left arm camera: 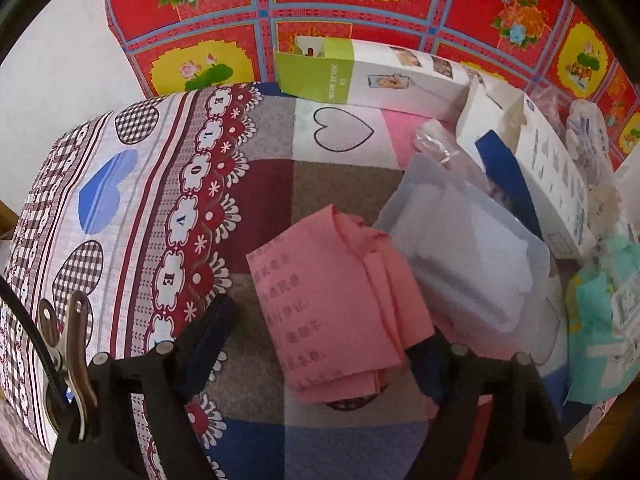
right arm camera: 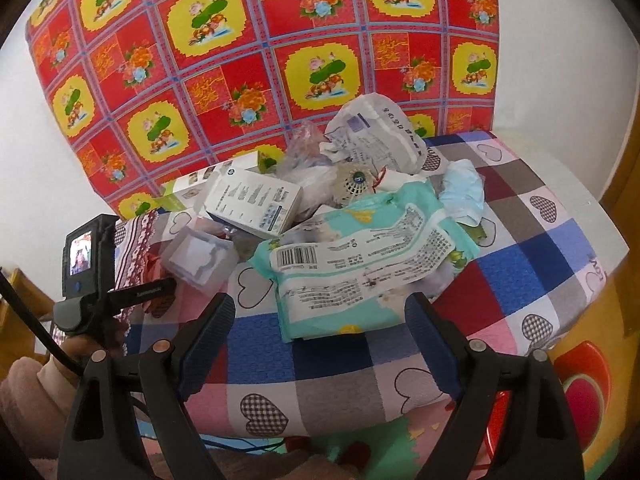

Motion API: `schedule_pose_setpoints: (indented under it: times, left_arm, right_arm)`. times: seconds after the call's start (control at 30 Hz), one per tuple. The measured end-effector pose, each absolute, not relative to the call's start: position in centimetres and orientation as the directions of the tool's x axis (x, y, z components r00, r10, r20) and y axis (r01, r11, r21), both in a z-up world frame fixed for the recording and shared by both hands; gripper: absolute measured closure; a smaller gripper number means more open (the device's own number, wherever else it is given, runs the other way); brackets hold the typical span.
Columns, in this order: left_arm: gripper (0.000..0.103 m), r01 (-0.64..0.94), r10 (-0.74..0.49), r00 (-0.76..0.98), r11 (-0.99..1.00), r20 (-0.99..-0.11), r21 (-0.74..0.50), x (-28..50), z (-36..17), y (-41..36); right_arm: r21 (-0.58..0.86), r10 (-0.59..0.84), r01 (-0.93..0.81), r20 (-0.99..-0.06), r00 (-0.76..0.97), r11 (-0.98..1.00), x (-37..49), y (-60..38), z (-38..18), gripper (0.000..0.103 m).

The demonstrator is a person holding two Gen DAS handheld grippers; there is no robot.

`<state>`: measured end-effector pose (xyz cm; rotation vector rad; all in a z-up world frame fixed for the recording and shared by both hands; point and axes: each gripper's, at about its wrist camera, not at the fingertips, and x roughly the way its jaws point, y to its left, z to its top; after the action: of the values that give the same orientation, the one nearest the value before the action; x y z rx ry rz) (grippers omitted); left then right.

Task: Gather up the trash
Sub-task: 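Grasp the pink paper note with the left tool, then lift the pink note with the left tool while the right tool grasps the clear plastic tray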

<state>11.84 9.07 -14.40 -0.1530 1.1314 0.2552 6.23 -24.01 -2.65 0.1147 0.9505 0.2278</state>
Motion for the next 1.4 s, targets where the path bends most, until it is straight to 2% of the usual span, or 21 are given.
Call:
schedule_pose_setpoints:
  times: [0.13,0.2,0.23,0.3,0.33,0.47,0.67,0.93,1.4]
  left_arm:
    - [0.02,-0.266,0.14,0.399,0.964,-0.906,0.032,11.9,-14.6,9.0]
    - [0.028,-0.255,0.137,0.4,0.966,-0.906,0.034,11.8,-14.3,8.9]
    - [0.036,-0.256,0.141,0.404,0.966,-0.904,0.037,11.8,-14.2,8.7]
    - [0.039,-0.256,0.143,0.4,0.966,-0.905,0.04,11.8,-14.1,8.7]
    - [0.046,-0.255,0.15,0.404,0.966,-0.902,0.046,11.8,-14.0,8.7]
    - [0.055,-0.239,0.147,0.42,0.97,-0.896,0.047,11.9,-13.4,9.1]
    - [0.057,-0.218,0.12,0.451,0.976,-0.885,0.021,11.1,-11.9,10.3]
    - [0.057,-0.266,0.127,0.464,0.964,-0.877,-0.001,9.2,-10.0,12.0]
    - [0.057,-0.281,0.143,0.467,0.96,-0.873,0.007,7.2,-9.4,15.1]
  right_arm:
    - [0.194,0.239,-0.14,-0.796,0.556,0.971,6.2,-23.7,-2.7,0.014]
    - [0.197,0.239,-0.136,-0.799,0.551,0.971,6.2,-23.5,-2.7,0.014]
    - [0.198,0.24,-0.136,-0.8,0.549,0.971,6.3,-23.5,-2.8,0.014]
    - [0.196,0.239,-0.137,-0.801,0.549,0.971,6.2,-23.2,-2.8,0.014]
    - [0.195,0.239,-0.138,-0.801,0.549,0.971,6.3,-23.1,-2.8,0.014]
    - [0.207,0.254,-0.148,-0.807,0.532,0.967,6.6,-22.4,-2.9,0.014]
    - [0.244,0.318,-0.211,-0.807,0.497,0.947,7.6,-20.3,-3.2,0.014]
    - [0.29,0.423,-0.361,-0.825,0.375,0.886,9.7,-14.8,-5.5,0.014]
    - [0.168,0.344,-0.497,-0.894,0.287,0.851,12.8,-7.8,-10.6,0.014]
